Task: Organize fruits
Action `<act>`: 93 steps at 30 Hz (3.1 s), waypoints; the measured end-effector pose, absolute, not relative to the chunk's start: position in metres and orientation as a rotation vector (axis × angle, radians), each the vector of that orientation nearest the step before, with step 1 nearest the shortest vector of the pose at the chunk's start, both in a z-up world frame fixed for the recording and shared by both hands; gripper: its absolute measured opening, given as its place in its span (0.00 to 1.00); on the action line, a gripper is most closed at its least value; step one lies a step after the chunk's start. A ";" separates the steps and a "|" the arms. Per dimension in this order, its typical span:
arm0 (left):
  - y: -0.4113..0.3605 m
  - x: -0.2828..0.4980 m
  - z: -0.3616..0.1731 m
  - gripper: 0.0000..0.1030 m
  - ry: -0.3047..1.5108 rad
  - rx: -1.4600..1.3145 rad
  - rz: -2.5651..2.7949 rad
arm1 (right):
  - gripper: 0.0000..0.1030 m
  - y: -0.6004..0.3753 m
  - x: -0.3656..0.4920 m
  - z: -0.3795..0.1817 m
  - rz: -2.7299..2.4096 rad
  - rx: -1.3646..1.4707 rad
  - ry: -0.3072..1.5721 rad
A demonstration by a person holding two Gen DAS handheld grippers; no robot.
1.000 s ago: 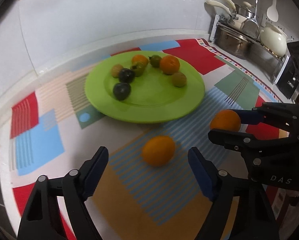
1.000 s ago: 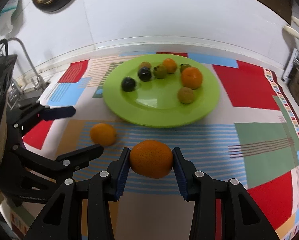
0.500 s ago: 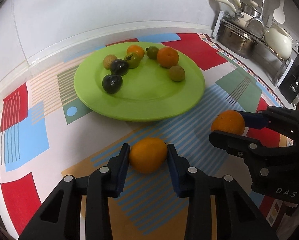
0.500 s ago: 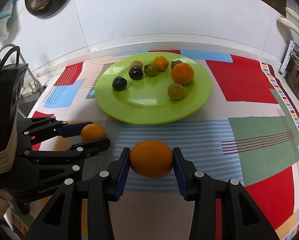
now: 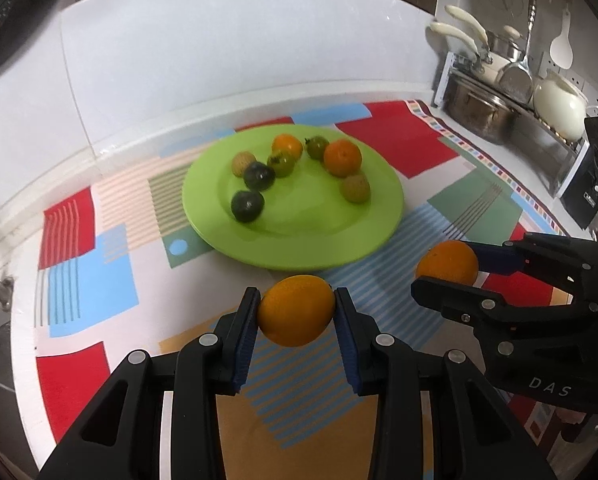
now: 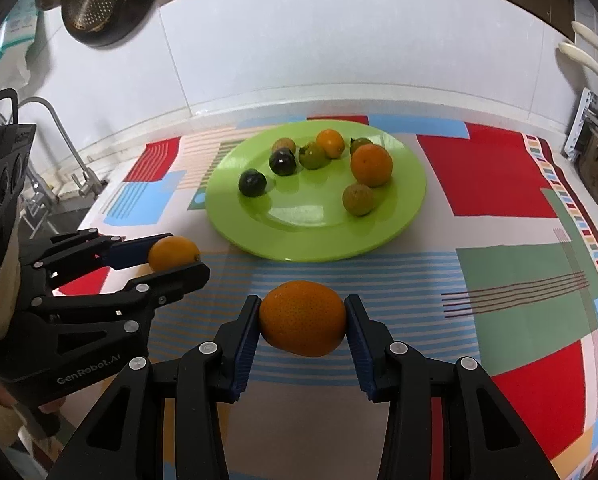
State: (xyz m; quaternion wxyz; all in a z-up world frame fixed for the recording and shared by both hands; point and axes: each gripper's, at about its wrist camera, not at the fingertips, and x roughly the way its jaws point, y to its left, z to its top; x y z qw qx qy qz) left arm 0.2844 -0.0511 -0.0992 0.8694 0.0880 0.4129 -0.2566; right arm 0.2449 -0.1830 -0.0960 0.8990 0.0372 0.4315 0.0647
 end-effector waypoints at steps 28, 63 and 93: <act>-0.062 0.313 -0.044 0.36 0.727 0.138 -0.468 | 0.42 -0.196 0.276 -0.043 0.141 0.046 0.734; -0.064 0.362 -0.075 0.56 0.775 0.114 -0.410 | 0.51 -0.216 0.348 -0.079 0.127 0.072 0.786; -0.017 0.193 0.017 0.89 0.509 0.066 -0.231 | 0.63 -0.193 0.178 0.007 0.037 0.056 0.565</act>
